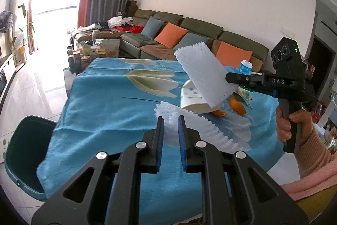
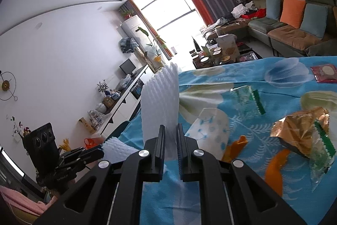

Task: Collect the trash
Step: 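Lift the foam net with the left tool while the right tool lifts its foam net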

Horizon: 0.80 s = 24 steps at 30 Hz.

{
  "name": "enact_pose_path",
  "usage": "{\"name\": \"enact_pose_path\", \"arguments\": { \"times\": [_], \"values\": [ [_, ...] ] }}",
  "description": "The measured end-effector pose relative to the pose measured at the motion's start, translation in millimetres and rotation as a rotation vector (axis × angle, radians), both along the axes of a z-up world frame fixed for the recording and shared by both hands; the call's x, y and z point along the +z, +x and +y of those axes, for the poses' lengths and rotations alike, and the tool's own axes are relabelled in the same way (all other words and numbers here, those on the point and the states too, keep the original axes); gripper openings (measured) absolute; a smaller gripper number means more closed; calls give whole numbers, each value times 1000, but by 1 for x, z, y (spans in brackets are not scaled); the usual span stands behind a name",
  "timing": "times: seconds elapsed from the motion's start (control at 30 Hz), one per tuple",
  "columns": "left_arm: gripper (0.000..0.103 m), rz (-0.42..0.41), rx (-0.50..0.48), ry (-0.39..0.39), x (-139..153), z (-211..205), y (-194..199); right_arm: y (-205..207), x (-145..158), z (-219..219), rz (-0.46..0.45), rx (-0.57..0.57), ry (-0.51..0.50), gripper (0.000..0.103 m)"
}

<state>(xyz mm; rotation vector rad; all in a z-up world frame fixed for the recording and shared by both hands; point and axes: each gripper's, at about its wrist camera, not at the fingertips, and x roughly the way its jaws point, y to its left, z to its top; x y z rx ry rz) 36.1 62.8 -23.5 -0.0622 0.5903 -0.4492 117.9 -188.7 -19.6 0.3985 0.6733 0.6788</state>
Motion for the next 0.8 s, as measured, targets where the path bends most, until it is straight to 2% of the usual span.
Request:
{"name": "enact_pose_path", "arguments": {
  "times": [0.8],
  "values": [
    [14,-21,103,-11,9,36,-12,9,-4,44,6,74,-20,9]
  ]
}}
